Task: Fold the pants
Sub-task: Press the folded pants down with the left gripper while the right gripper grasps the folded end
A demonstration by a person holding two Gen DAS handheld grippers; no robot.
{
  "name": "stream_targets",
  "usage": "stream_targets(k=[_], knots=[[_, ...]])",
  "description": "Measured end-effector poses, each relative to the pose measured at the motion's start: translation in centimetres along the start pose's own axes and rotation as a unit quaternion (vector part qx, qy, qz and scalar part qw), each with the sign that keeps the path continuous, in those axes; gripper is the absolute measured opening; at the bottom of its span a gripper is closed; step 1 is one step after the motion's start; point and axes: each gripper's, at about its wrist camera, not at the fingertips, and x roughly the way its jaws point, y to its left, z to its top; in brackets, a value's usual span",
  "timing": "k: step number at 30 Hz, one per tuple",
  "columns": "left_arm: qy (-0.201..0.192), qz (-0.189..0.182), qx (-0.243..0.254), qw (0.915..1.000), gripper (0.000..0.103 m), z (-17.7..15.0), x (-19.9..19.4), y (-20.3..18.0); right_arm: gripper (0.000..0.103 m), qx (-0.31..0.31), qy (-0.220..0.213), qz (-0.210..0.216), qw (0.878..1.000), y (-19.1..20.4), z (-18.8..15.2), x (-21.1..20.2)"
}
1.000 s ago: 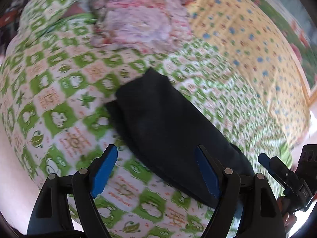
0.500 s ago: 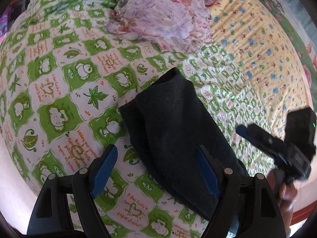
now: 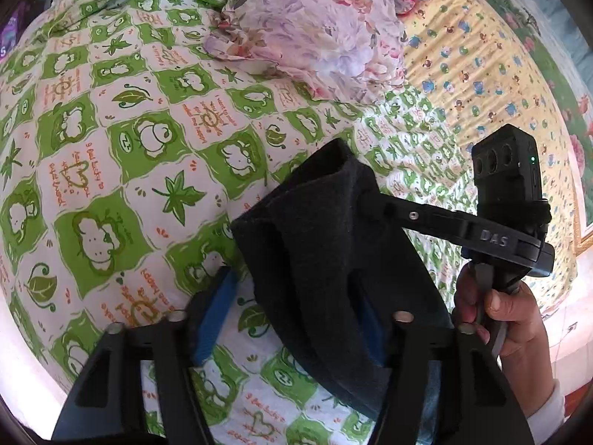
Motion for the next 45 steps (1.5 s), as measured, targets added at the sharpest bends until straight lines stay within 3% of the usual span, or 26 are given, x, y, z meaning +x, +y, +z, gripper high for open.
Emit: stream_targets(k=[3, 7, 17, 29, 45], knots=[[0.006, -0.013, -0.001, 0.9999, 0.032, 0.3, 0.2, 0.1, 0.027, 0.004, -0.014, 0.0, 1.0, 0.3, -0.2, -0.4], [-0.001, -0.029, 0.014, 0.9995, 0.026, 0.4, -0.7, -1.2, 0.023, 0.005, -0.049, 0.006, 0.999, 1.1, -1.2, -2.5], [-0.029, -0.097, 0.095, 0.9904, 0.024, -0.5, -5.3, -8.8, 0.021, 0.019, -0.168, 0.028, 0.985, 3.0, -5.6, -12.2], [-0.013, -0.148, 0.179, 0.9726, 0.024, -4.1, -6.9, -16.4, 0.02, 0.052, -0.254, 0.02, 0.966, 2.4, -13.5, -20.2], [0.058, -0.196, 0.296, 0.933, 0.024, -13.5, -5.8, -25.5, 0.017, 0.126, -0.352, 0.006, 0.928, -0.2, -26.1, -26.4]])
